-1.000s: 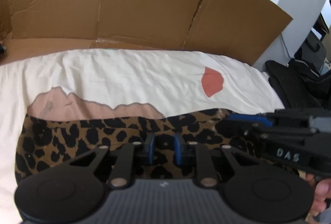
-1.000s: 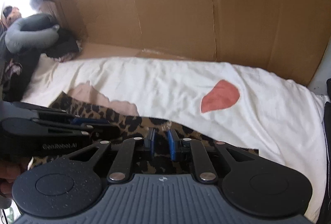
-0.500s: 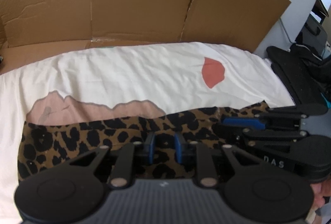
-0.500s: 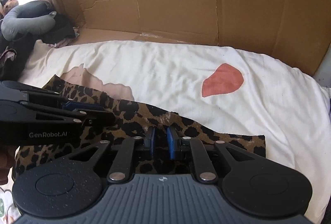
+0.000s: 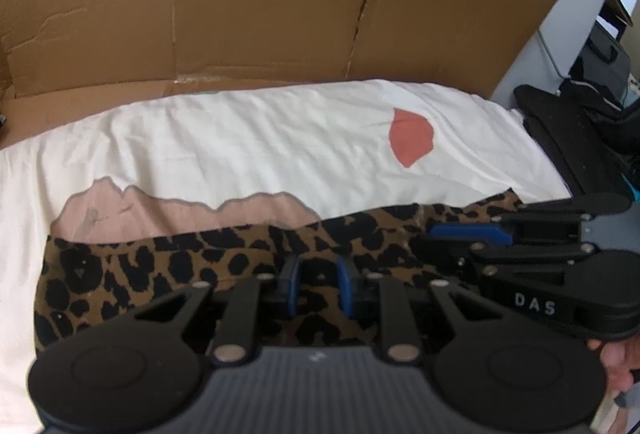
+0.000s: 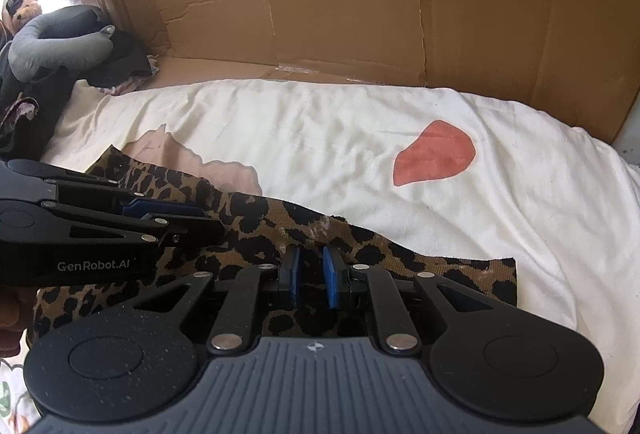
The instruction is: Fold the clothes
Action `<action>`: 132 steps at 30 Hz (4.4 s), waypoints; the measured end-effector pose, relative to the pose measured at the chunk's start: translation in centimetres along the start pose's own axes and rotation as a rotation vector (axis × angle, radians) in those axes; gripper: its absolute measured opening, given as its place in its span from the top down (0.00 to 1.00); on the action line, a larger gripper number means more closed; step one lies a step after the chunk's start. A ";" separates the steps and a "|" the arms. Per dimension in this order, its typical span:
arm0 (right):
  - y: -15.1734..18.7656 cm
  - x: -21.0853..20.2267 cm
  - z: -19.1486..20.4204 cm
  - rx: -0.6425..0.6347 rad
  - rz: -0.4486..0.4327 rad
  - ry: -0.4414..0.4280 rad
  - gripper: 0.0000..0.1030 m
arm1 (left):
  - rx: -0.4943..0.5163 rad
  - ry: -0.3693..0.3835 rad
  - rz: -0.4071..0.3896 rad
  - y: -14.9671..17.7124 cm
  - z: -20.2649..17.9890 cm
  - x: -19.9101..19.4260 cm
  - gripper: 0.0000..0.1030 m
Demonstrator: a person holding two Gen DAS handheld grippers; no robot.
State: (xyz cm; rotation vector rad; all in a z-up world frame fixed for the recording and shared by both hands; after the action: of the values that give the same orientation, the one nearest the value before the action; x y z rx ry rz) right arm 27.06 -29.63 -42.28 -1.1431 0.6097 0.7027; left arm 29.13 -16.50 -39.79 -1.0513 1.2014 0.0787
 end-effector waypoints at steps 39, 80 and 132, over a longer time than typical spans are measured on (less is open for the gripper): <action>4.7 -5.4 0.2 0.018 -0.020 0.007 0.67 | -0.020 0.031 -0.019 2.1 -3.6 -3.6 0.57; 8.3 -11.9 -4.2 0.030 -0.088 0.181 0.66 | 0.009 -0.017 0.029 0.6 -3.3 -2.7 0.61; 11.7 -9.7 -3.7 0.050 0.012 0.161 0.66 | 0.247 0.003 0.062 9.7 -10.5 -7.2 0.72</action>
State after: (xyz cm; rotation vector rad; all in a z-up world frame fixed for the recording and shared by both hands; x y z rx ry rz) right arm 11.58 -31.96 -43.08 -1.1579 0.7668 0.6059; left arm 13.15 -15.16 -39.84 -0.7987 1.2128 -0.0226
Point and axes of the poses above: each gripper's, at about its wrist camera, not at the fingertips, and x roughly the way its jaws point, z to its left, y to its underside, the point moved 5 cm from there along x, roughly the way its jaws point, and after that the axes turned 13 degrees about x, right-handed, at the moved point
